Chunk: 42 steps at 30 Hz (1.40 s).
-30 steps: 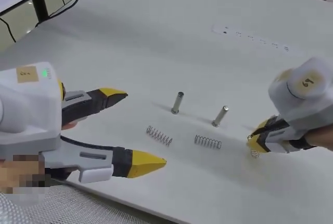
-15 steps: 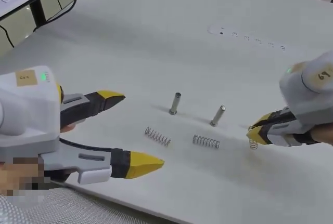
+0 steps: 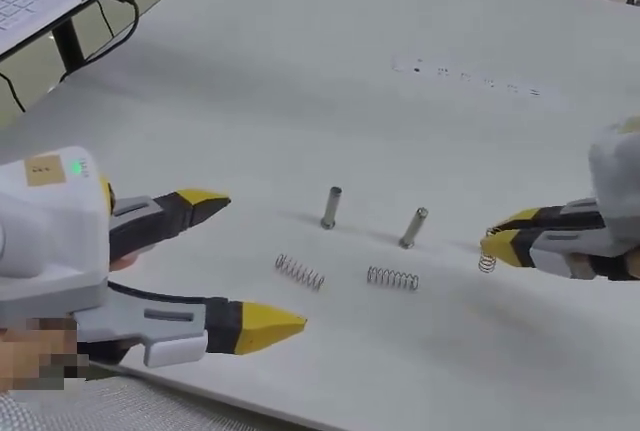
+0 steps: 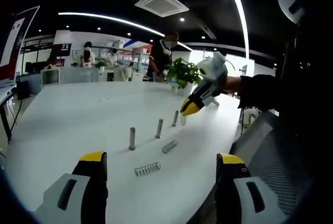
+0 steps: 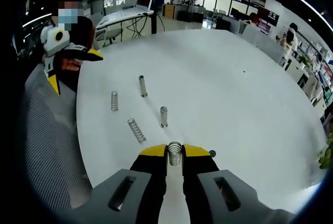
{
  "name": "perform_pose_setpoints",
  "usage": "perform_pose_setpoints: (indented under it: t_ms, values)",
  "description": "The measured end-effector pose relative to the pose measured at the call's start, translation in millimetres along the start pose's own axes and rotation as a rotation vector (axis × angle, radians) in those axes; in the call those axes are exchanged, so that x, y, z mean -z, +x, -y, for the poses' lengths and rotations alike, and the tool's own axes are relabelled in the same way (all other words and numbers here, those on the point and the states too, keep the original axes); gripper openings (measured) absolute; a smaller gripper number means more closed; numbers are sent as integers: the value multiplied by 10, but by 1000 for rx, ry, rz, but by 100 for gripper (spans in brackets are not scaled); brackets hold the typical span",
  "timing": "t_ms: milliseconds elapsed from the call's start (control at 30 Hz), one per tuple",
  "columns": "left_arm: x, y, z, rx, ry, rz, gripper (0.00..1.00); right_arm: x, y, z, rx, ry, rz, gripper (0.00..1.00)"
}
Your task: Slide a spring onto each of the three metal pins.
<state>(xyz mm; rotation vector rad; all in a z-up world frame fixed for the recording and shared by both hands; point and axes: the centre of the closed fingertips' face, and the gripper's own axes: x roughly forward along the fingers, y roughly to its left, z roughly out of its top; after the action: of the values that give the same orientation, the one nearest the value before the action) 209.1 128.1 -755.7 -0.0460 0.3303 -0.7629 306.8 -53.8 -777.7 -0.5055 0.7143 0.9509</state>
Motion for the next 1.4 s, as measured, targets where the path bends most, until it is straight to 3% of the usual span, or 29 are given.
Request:
perform_pose_setpoints:
  t_ms: [267,467,667,1400]
  values:
    - [28,-5,-18,-6,-6,-10,83,-87,-143,76,19,67,110,8]
    - [41,-7,-24,-8,-5,-16,83,-168,-285,273,87,86,174,8]
    - [45,-9,-30,-11,-10,-15,83,-213,-307,424,128,119,221,8]
    - [71,-6,-30,-11,-15,-30,83,-124,-140,532,144,149,207,8]
